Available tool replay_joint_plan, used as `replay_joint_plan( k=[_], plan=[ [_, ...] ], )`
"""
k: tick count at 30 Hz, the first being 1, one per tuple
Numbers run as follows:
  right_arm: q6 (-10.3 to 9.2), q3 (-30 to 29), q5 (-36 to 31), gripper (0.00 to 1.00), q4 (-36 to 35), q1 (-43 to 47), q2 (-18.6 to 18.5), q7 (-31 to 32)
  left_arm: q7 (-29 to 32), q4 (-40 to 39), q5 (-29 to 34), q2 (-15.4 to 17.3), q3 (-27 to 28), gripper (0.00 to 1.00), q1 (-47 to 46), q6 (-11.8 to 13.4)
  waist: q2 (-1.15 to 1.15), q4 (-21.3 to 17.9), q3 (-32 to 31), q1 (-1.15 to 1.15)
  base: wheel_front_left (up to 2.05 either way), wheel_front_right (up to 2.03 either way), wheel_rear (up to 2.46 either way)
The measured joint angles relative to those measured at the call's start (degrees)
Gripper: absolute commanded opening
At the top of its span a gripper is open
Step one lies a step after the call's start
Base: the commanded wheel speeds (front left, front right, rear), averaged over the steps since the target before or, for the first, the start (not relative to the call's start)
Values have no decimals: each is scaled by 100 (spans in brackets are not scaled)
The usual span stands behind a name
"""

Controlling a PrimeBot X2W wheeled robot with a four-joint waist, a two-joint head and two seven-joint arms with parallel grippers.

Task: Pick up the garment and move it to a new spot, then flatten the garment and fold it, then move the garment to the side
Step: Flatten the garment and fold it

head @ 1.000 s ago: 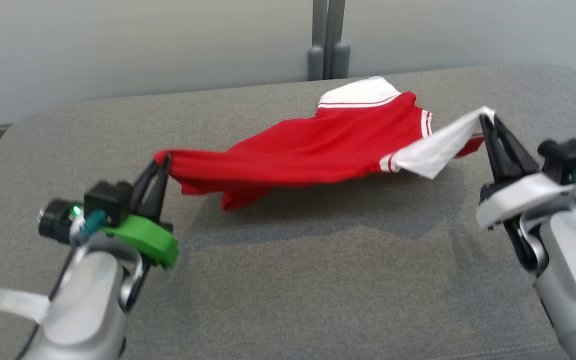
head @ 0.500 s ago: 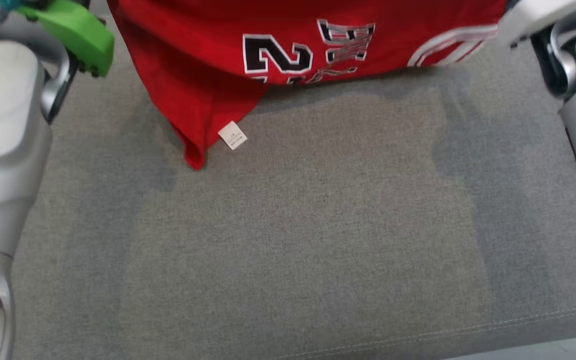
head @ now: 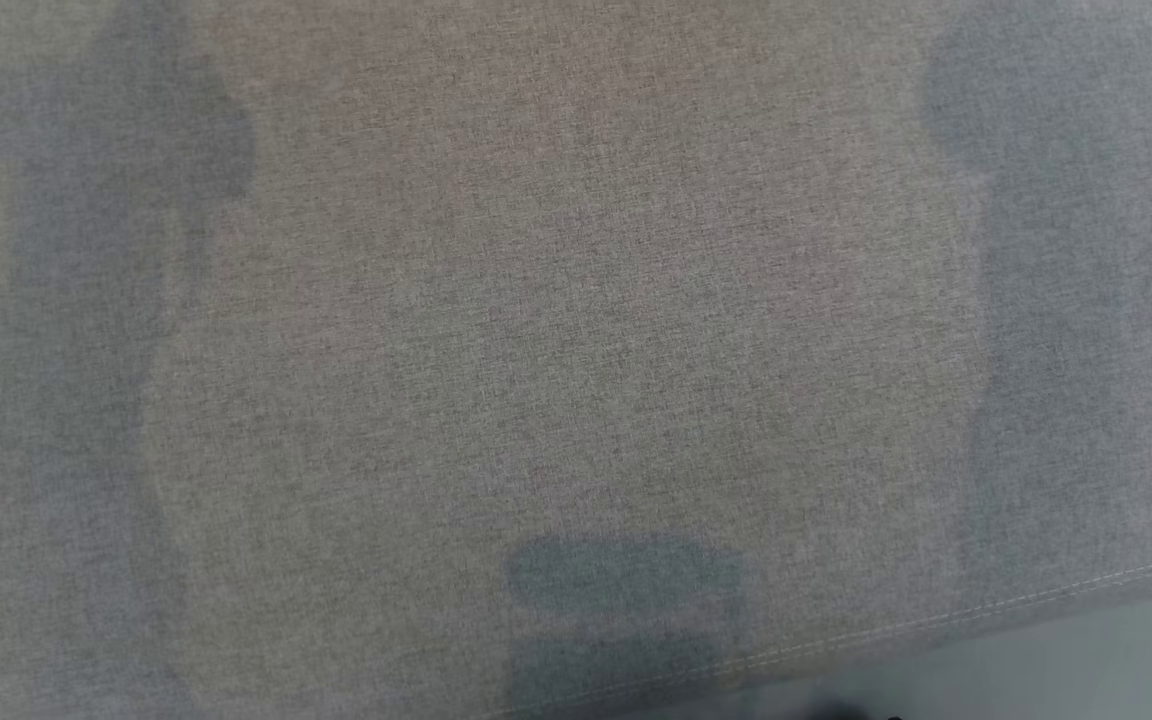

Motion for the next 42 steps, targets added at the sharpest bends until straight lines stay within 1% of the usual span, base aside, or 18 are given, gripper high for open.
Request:
replay_joint_plan(
  k=[2, 4, 6, 7, 8, 10, 13, 15, 19, 21, 22, 23, 28, 30, 32, 34, 39, 42],
  plan=[
    [0, -312, -256, 0, -274, 18, 10, 0, -2, -157, 24, 70, 93, 0, 21, 60, 0, -36, 32, 0, 0, 0, 0],
    [-1, -433, -471, 0, -476, 53, 1, -2, -4, -257, 24, 122, 156, 0, 121, 70, 0, -40, 75, -2, 0, 0, 0],
    [0, -432, -512, 0, -444, 274, 51, -2, -15, -207, -36, 186, 208, 0, 397, 29, 0, -39, 135, -2, 0, 0, 0],
    [1, -407, -454, 0, -374, 585, 135, -1, -14, -147, -132, 219, 278, 0, 732, 24, 0, -42, 217, -1, 0, 0, 0],
    [1, -363, -407, 0, -364, 715, 131, -1, -13, -149, -159, 219, 310, 0, 883, 23, 0, -41, 259, -1, 0, 0, 0],
    [1, -186, -187, 0, -344, 962, 49, -2, -13, -167, -196, 193, 357, 0, 1170, 12, 0, -33, 348, -1, 0, 0, 0],
    [0, 75, 352, 0, -408, 1551, -26, -1, -12, -252, -302, 118, 479, 0, 1797, -16, 0, 3, 438, -1, 0, 0, 0],
    [1, 245, 784, 0, -573, 2040, -83, 0, -11, -371, -390, 33, 594, 0, 2302, -24, 0, 41, 437, -1, 0, 0, 0],
    [0, 630, 1557, 0, -1000, 3144, -390, -1, -12, -731, -523, -202, 865, 0, 3414, -55, 0, 96, 295, -1, 0, 0, 0],
    [0, 737, 1882, 0, -1180, 3789, -485, 0, -11, -870, -606, -328, 1107, 0, 4036, -37, 0, 125, 165, -1, 0, 0, 0],
    [0, 755, 2082, 0, -1244, 4066, -509, 0, -11, -881, -563, -339, 1116, 0, 4311, -102, 0, 138, 84, -1, 0, 0, 0],
    [1, 794, 2172, 0, -1304, 4346, -567, 0, -11, -923, -573, -415, 1204, 0, 4615, -111, 0, 151, -7, -1, 0, 0, 0],
    [1, 899, 2835, 0, -1325, 5670, -661, 0, -11, -849, -504, -768, 1370, 0, 5865, -330, 0, 174, -541, -2, 0, 0, 0],
    [1, 944, 3041, 0, -1299, 6222, -643, 0, -11, -793, -524, -956, 1486, 0, 6361, -375, 0, 178, -780, -2, 0, 0, 0],
    [1, 1006, 3173, 0, -1232, 6715, -587, 0, -11, -725, -492, -1067, 1566, 0, 6759, -425, 0, 175, -1021, -2, 0, 0, 0],
    [1, 1059, 3337, 0, -1161, 7146, -476, 0, -11, -699, -477, -1181, 1730, 0, 7122, -425, 0, 165, -1265, -2, 0, 0, 0],
    [1, 1255, 3472, 0, -864, 8134, -287, 0, -11, -545, -434, -1468, 2045, 0, 8046, -432, 0, 119, -1874, -2, 0, 0, 0],
    [1, 1344, 3534, 0, -743, 8570, -249, 0, -11, -552, -365, -1595, 2228, 0, 8517, -428, 0, 80, -2231, -2, 0, 0, 0]
  ],
)
